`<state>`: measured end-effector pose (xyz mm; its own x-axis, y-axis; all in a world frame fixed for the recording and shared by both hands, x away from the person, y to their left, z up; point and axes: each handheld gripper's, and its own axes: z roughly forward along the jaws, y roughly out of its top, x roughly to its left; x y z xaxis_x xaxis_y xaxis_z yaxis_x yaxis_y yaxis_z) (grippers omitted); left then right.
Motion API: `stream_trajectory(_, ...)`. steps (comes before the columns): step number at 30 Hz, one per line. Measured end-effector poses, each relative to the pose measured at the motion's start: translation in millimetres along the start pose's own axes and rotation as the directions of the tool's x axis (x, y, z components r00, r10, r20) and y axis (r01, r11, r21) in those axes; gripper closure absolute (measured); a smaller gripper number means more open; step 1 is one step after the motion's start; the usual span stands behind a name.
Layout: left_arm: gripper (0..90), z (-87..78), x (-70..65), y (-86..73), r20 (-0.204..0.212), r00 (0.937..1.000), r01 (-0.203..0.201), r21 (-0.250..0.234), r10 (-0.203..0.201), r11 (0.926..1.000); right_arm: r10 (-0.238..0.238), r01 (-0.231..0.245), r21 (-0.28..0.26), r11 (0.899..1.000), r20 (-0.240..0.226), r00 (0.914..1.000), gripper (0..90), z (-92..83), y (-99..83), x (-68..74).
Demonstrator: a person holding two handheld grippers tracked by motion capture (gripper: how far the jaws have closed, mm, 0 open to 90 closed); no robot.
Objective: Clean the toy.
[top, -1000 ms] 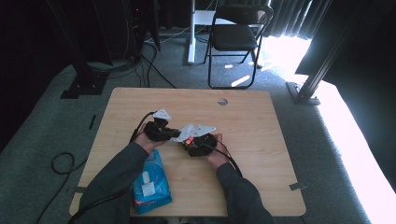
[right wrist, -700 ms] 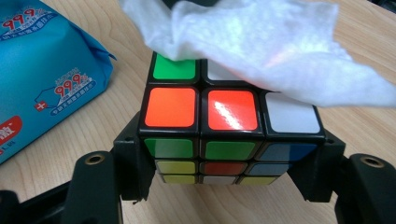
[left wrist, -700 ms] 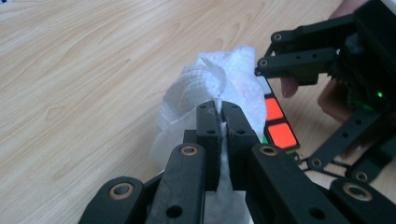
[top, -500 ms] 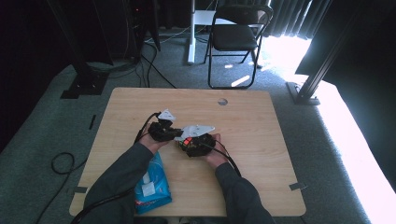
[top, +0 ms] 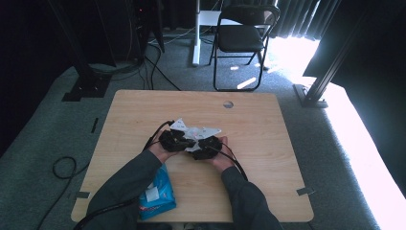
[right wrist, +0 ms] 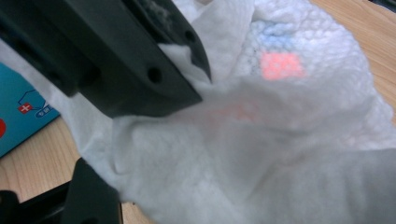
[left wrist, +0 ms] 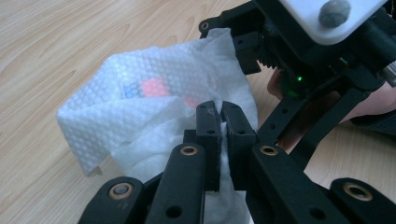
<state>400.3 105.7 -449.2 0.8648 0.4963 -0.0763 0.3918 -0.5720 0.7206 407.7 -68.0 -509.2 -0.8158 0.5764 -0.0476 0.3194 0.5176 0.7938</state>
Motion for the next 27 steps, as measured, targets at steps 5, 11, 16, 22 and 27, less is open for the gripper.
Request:
stream_trajectory(5, 87.1, -0.3, 3.4, -1.9, 0.007, 0.9999, 0.009, -0.005, -0.009, 0.9999, -0.001, 0.001, 0.003, 1.0, 0.002, 1.0, 34.1, 0.5, -0.3, 0.2)
stream_trajectory(11, 87.1, -3.2, 8.6, -4.1, -0.013, 0.9997, 0.021, -0.01, -0.021, 0.9997, 0.0, 0.0, 0.002, 1.0, -0.002, 1.0, 34.1, 0.6, -0.4, 0.6)
stream_trajectory(16, 87.0, -6.7, 15.5, -6.0, -0.051, 0.9977, 0.044, -0.019, -0.045, 0.9988, -0.009, 0.009, -0.001, 1.0, -0.008, 0.9999, 34.1, -0.6, -0.4, 2.0)
stream_trajectory(22, 86.9, -9.4, 25.0, -9.6, -0.093, 0.9917, 0.086, -0.032, -0.089, 0.9958, -0.021, 0.021, -0.002, 1.0, -0.012, 0.9997, 34.1, 0.0, 0.1, 4.9)
stream_trajectory(27, 86.4, -9.9, 27.9, -10.3, -0.124, 0.987, 0.099, -0.035, -0.103, 0.9944, -0.024, 0.024, -0.002, 1.0, -0.019, 0.9995, 34.1, 0.2, 0.0, 5.8)
